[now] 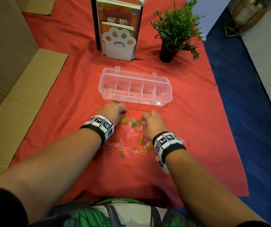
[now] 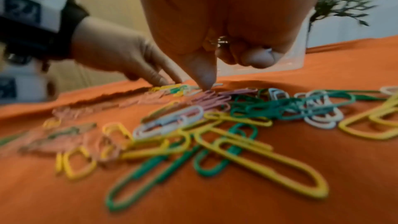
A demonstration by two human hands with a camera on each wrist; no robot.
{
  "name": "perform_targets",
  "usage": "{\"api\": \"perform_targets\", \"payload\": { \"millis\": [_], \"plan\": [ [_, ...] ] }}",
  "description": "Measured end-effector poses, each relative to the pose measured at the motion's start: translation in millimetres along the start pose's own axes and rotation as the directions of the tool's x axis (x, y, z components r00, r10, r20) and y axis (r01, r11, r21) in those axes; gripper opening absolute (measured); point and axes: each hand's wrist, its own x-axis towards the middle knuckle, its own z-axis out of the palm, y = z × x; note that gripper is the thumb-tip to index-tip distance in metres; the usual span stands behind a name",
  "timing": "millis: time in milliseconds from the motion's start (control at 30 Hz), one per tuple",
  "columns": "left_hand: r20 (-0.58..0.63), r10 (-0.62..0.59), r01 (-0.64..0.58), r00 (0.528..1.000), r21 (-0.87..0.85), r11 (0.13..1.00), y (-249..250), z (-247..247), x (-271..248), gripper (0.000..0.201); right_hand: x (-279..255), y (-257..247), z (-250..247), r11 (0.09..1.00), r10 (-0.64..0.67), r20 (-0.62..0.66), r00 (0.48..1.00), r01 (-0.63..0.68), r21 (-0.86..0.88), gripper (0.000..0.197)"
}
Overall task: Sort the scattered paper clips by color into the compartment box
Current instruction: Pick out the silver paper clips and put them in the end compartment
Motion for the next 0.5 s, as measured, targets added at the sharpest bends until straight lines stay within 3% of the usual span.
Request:
{"api": "perform_targets", "payload": {
  "millis": [167, 267, 300, 333, 367, 400, 433, 467, 500],
  "plan": [
    [-0.005, -0.024, 0.024, 1.000, 0.074, 0.997, 1.2, 4.6, 0.7, 0.018, 0.1, -4.7, 1.3, 0.990, -0.025, 0.019, 0.999, 0.028, -0.140, 0.022],
    [-0.021, -0.068, 0.068, 0.997, 0.014, 0.998, 1.9, 3.7, -0.2, 0.020, 5.1, -2.1, -6.3, 0.976, 0.136, 0.072, 0.988, -0.146, 0.163, 0.011],
    [-0.037, -0.108, 0.106, 0.993, -0.054, 0.993, 3.5, 0.5, -0.6, 0.021, 6.5, -0.5, -9.8, 0.898, 0.217, 0.138, 0.966, -0.253, 0.359, 0.012],
    [-0.049, -0.166, 0.157, 0.985, -0.145, 0.977, 5.9, -3.5, -1.9, 0.021, 5.8, 0.5, -13.7, 0.734, 0.270, 0.227, 0.936, -0.352, 0.580, 0.017],
    [-0.037, -0.238, 0.219, 0.971, -0.270, 0.937, 8.1, -7.6, -2.8, 0.019, 3.4, 1.3, -16.9, 0.500, 0.285, 0.305, 0.909, -0.412, 0.761, 0.022],
    [0.030, -0.310, 0.288, 0.950, -0.460, 0.840, 9.7, -12.0, -3.6, 0.017, 0.1, 2.4, -21.0, 0.265, 0.270, 0.353, 0.896, -0.421, 0.867, 0.023],
    [0.155, -0.350, 0.357, 0.924, -0.681, 0.640, 11.1, -16.1, -4.7, 0.020, -3.3, 3.7, -25.2, 0.070, 0.228, 0.383, 0.895, -0.408, 0.910, 0.022],
    [0.297, -0.341, 0.414, 0.892, -0.837, 0.356, 12.3, -20.0, -6.7, 0.023, -6.4, 4.6, -29.3, -0.076, 0.172, 0.402, 0.899, -0.395, 0.916, 0.018],
    [0.407, -0.296, 0.447, 0.864, -0.891, 0.082, 12.3, -23.7, -9.6, 0.023, -9.0, 4.8, -32.5, -0.173, 0.117, 0.415, 0.902, -0.393, 0.903, 0.013]
  ]
}}
